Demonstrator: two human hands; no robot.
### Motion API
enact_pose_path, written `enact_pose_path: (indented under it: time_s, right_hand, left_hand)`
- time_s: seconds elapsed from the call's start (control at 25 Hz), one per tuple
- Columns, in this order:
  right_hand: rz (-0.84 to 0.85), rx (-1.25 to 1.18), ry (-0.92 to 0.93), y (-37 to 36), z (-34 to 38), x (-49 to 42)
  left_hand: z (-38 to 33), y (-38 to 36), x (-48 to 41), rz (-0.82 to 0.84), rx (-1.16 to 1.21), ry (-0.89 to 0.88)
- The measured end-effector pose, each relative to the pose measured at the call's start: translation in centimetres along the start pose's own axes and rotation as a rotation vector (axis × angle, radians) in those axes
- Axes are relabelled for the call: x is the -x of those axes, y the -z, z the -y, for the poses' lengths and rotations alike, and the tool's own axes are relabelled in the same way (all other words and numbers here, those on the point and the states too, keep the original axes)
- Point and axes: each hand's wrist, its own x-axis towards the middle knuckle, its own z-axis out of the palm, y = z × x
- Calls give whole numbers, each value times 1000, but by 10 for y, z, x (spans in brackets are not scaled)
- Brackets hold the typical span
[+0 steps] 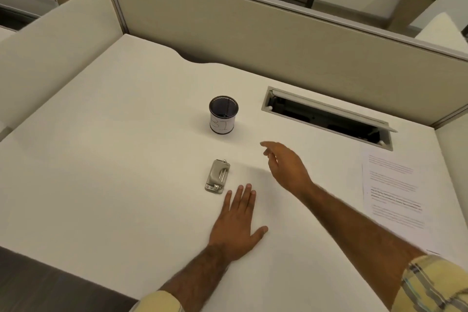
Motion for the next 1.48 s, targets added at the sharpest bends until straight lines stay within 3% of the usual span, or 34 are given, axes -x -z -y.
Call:
enact_pose_path:
  time_s: [0.24,0.68,1.0,1.08,1.16,1.32,1.48]
  right_hand:
    - [190,312,183,-29,-65,122]
    - [245,609,300,-53,-55,126]
    - [298,596,121,-61,-40,127]
    - [288,500,115,-53,-39,123]
    - [226,241,56,-42,-41,111]
    - [156,-761,-600,-24,-36,89]
    - [207,-1057,-851,-17,-40,86]
  left_hand:
    - [-4,4,0,41,-85,8]
    - [-6,7,1,63,-127,4]
    - [-5,3,0,42,-121,5]
    - [-4,2,0,37,-117,3]
    - [-4,1,0,24,-109,4]
    - [-4,0,-1,28,-105,10]
    - [-4,0,-1,46,-96,12]
